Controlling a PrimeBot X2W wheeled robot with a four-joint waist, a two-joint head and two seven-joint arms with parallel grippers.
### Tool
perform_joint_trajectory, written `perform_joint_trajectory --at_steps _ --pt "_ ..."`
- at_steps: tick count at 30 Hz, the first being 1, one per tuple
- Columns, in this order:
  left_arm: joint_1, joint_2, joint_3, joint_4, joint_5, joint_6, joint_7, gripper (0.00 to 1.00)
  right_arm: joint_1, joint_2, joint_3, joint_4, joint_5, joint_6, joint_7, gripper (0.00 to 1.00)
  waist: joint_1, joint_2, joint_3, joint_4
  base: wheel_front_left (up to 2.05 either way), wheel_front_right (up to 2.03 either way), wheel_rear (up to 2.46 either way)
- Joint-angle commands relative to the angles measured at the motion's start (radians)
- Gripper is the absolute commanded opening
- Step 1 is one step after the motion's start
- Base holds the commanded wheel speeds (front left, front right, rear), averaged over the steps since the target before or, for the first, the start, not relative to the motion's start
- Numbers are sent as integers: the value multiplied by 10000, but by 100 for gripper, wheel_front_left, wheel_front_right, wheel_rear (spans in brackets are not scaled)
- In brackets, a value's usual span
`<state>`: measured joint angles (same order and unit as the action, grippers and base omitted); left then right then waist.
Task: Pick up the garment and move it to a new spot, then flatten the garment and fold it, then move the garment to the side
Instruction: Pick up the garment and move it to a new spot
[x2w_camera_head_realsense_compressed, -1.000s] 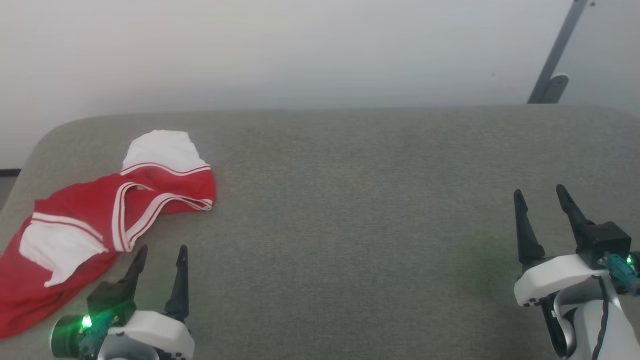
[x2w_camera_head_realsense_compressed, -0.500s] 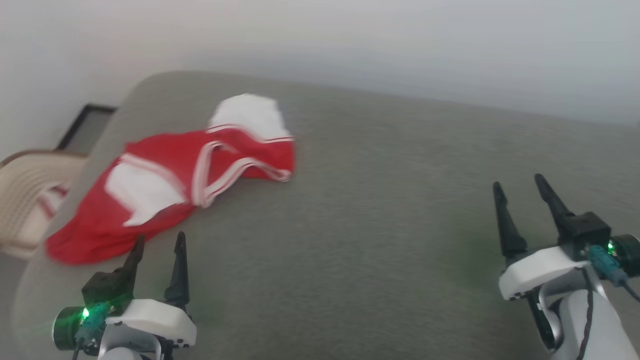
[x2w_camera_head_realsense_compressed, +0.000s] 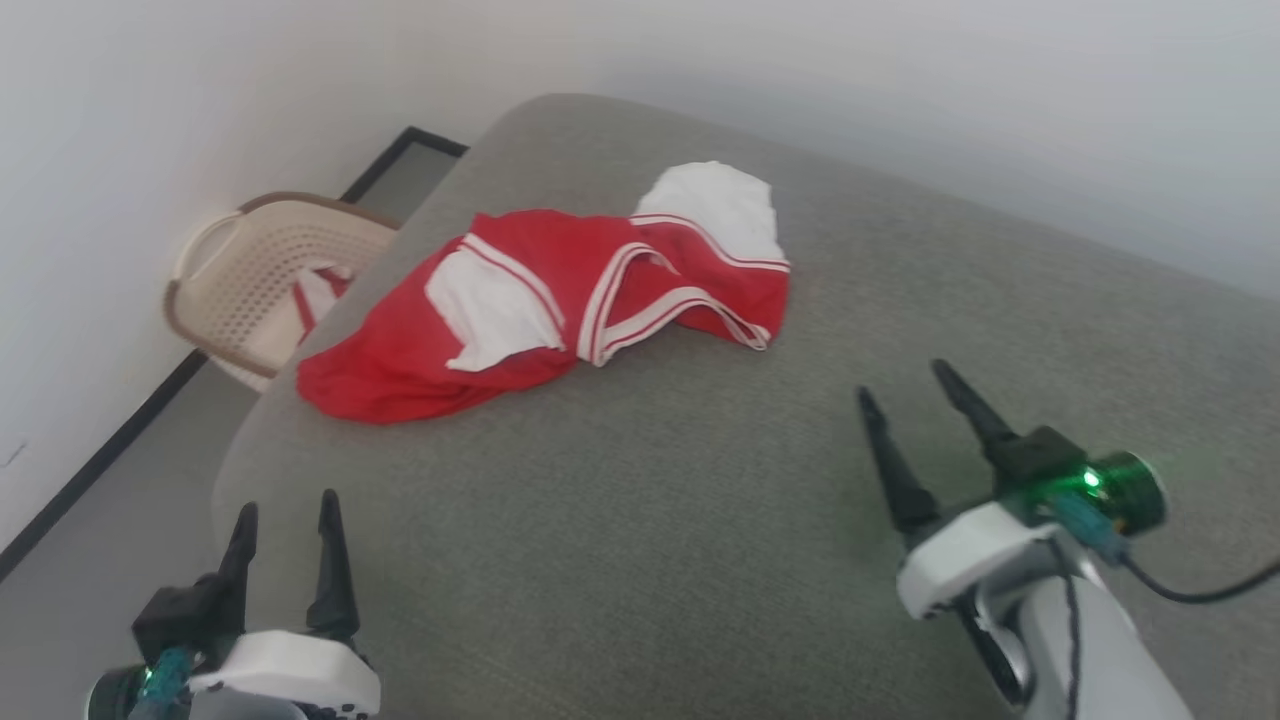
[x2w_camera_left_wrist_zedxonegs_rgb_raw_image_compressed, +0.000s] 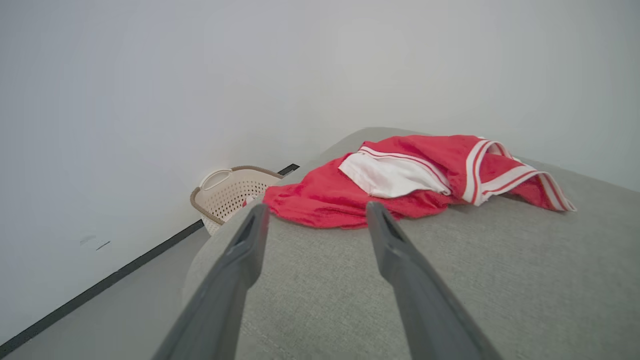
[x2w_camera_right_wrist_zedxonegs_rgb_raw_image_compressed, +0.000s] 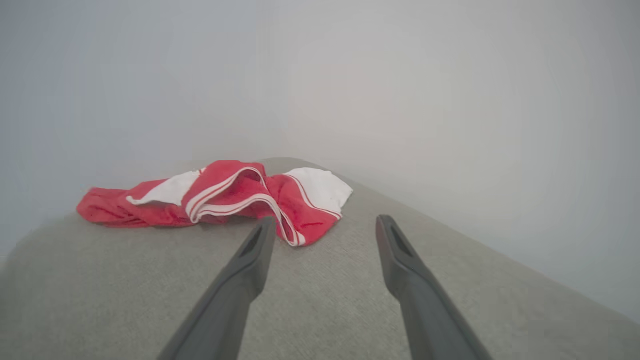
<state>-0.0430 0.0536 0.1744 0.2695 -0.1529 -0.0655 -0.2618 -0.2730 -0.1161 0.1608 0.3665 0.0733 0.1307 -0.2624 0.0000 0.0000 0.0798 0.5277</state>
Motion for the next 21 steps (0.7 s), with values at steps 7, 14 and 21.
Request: perform_joint_trajectory --at_steps 7,14,21 --pt "438 -29 -113 -498 -435 368 -47 100 -412 84 706 286 300 1 -34 100 0 0 -9 81 0 0 0" --pt "-10 -32 -606 -248 -110 -20 -47 100 -123 66 378 145 360 1 -34 100 0 0 65 -35 0 0 0" --pt "-2331 743 -1216 1067 222 -571 -47 100 -498 -2 134 -156 72 -4 -34 100 0 0 1168 -1388 0 0 0"
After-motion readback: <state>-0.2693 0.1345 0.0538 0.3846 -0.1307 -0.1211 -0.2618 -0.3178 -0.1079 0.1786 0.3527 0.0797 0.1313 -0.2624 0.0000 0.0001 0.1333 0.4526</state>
